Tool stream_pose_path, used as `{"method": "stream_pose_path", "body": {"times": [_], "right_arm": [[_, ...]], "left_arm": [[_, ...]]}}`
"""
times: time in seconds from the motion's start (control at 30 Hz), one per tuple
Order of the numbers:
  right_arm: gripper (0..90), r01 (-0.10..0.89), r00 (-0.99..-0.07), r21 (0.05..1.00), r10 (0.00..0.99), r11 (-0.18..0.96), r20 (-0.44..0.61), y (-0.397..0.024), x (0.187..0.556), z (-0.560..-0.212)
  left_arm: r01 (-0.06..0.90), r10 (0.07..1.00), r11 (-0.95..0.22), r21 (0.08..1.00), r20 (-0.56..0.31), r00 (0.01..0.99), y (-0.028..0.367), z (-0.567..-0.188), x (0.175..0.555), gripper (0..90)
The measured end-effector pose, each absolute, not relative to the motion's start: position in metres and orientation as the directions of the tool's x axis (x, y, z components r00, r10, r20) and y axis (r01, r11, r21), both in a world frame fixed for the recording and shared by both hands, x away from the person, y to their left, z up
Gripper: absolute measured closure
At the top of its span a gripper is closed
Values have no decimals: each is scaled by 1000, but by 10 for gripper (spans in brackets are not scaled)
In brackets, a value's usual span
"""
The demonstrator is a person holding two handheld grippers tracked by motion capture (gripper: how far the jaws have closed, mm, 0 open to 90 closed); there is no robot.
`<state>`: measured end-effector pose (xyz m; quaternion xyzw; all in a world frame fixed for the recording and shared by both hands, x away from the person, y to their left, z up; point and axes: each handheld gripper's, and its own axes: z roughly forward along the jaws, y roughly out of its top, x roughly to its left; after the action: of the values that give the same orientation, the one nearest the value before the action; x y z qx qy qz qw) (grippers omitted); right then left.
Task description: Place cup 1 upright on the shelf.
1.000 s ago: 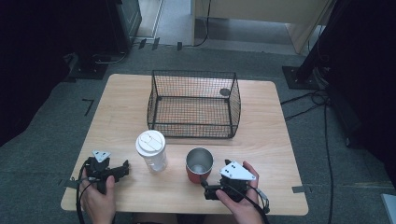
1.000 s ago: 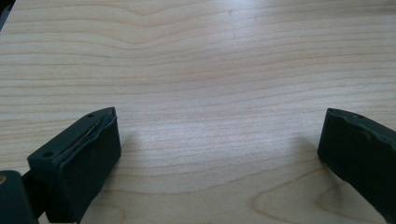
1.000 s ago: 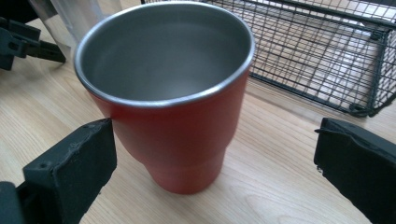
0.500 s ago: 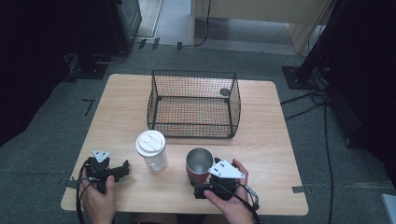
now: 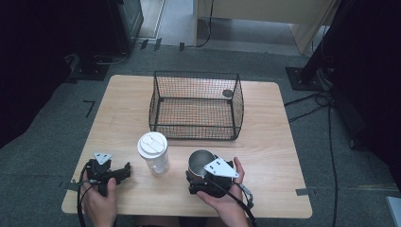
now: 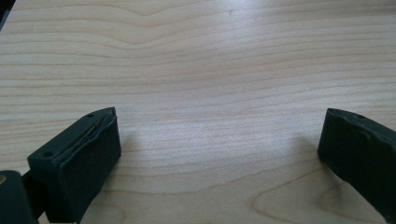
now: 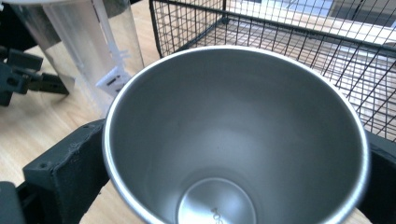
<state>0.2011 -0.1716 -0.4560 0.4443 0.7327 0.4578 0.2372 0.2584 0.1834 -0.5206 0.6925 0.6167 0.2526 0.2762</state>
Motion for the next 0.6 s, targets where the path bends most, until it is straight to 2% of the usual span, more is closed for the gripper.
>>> {"method": "stream_pose_path", "body": {"times": [0.17, 0.23, 0.6], "right_arm": [[15, 393, -482, 899, 876, 191, 25, -169, 203, -458], [60, 392, -476, 901, 879, 184, 27, -169, 203, -457], [70, 400, -477, 898, 878, 182, 34, -169, 203, -456]], "left_arm": [[715, 994, -87, 694, 9, 112, 183, -521, 258, 1], [715, 994, -87, 694, 9, 112, 183, -521, 258, 1], [715, 994, -87, 694, 9, 111, 183, -521, 258, 1]]}}
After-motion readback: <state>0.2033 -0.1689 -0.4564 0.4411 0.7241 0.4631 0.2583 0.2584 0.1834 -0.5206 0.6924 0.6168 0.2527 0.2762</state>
